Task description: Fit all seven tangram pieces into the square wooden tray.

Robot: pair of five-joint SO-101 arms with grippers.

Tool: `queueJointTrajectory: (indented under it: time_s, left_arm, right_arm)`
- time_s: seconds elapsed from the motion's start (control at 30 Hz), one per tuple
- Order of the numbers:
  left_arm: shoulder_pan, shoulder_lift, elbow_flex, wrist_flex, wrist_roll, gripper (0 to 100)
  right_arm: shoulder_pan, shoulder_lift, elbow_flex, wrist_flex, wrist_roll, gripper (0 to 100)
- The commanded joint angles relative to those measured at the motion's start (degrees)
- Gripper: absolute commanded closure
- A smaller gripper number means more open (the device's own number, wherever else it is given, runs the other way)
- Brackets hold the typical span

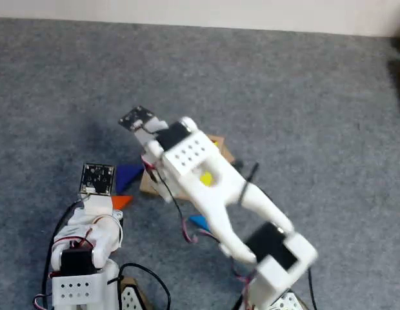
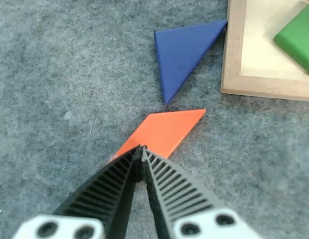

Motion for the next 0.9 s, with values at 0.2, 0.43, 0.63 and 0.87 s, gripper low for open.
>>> queueJointTrajectory:
  time_s: [0.2, 0.43, 0.63, 0.87]
  left_arm:
    - [0.48, -2.51, 1.10, 0.09, -0.44, 100]
    - [0.48, -2.51, 1.10, 0.09, -0.44, 100]
    - [0.48, -2.51, 1.10, 0.09, -0.44, 100]
    - [0.48, -2.51, 1.10, 0.09, -0.44, 100]
  right_arm:
    - [-0.48, -13.32, 28.09, -17.10, 3.87, 76.4]
    - [2.51, -13.23, 34.24, -24.57, 5.54, 76.6]
    - [3.47, -9.45, 36.00, -27.38, 8.09, 76.7]
    - [3.38, -2.15, 35.74, -27.38, 8.35, 80.9]
